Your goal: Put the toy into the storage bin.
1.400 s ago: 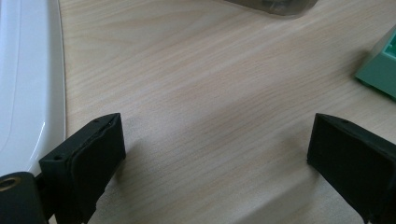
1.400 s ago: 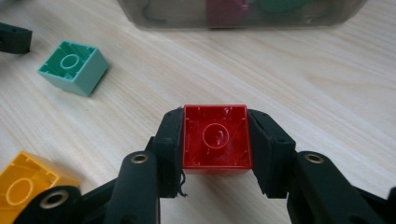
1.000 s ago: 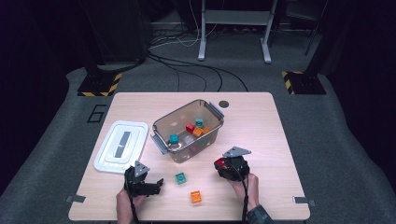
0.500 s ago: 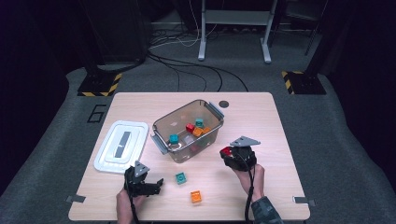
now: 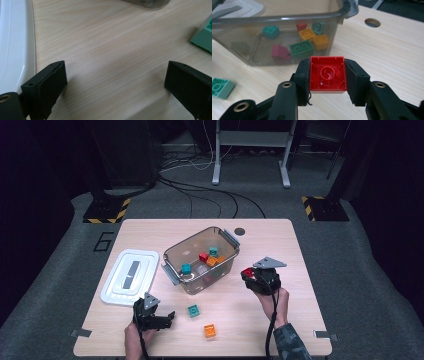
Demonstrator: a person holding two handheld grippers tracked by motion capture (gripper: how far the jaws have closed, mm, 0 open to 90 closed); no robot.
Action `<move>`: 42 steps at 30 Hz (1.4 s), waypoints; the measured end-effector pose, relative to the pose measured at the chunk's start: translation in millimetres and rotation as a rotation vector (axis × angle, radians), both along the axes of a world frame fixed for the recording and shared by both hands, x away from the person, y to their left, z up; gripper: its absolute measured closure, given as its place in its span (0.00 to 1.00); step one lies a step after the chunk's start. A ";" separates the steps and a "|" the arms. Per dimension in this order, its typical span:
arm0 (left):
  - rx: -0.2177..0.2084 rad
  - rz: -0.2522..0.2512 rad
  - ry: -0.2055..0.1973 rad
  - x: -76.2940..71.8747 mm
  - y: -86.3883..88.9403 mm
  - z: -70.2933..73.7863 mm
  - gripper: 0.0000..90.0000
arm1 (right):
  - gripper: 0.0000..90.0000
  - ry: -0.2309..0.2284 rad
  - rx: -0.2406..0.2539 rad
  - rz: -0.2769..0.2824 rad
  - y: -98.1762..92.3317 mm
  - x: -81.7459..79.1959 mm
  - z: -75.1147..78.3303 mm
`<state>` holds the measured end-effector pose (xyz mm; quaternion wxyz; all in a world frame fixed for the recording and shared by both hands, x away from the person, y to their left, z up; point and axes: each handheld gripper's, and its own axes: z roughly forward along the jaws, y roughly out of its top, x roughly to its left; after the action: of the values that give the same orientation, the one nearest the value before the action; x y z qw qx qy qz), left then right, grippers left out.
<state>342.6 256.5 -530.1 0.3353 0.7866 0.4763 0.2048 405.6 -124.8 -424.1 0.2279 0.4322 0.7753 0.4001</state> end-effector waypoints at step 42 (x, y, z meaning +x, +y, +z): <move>0.002 0.002 0.002 0.1 0.4 0.2 0.04 | 0.65 -0.166 0.021 0.010 14.1 44.9 79.9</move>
<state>342.7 257.0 -529.9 0.3340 0.7866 0.4772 0.2049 450.4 -110.6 -344.2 0.2852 0.3960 0.7516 0.4437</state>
